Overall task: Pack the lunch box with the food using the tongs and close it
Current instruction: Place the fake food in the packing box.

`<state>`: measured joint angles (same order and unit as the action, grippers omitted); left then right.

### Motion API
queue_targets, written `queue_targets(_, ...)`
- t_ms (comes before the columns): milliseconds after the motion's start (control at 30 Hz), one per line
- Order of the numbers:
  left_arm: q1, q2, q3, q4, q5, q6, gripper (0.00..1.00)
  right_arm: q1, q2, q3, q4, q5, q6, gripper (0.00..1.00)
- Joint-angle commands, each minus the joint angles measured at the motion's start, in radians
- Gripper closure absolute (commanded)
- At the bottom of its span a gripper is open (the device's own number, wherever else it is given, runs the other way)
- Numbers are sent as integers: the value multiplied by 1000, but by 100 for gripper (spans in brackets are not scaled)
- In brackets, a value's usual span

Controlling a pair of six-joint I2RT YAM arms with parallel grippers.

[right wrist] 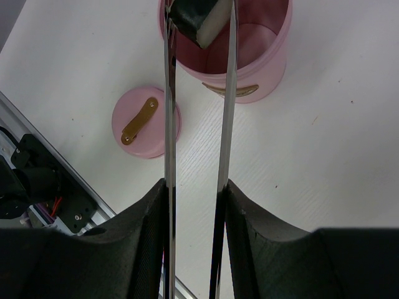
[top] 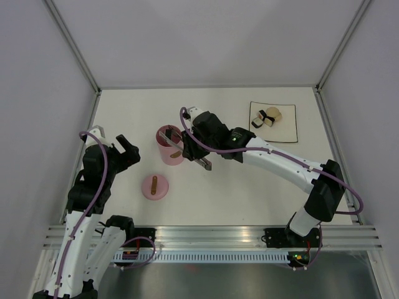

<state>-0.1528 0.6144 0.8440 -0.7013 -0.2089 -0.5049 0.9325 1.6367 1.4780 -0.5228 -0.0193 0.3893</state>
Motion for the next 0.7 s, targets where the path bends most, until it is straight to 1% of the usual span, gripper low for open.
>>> queue_targets(0,-1,-4,-2,28,-12,37,0,8,2,45,58,13,13,74)
queue_targets(33,-1,-2,-2,28,-9,37,0,6,2,45,56,13,14,67)
queue_targets(67,-1,-2,-2,28,-7,39,0,8,2,47,56,13,13,65)
queue_targets(100,-1,-4,-2,28,-7,39,0,8,2,48,58,13,13,64)
queue_targets(233,-1,-4,-2,28,-9,40,0,8,0,53,60,9,13,55)
queue_targets(367,-1,-4,0,31,-9,42,0,8,6,62,50,5,16,48)
queue_targets(500,1,-7,0,34,-9,43,0,6,11,65,50,5,17,44)
queue_targets(667,-1,-5,0,37,-9,45,0,8,8,80,52,13,17,45)
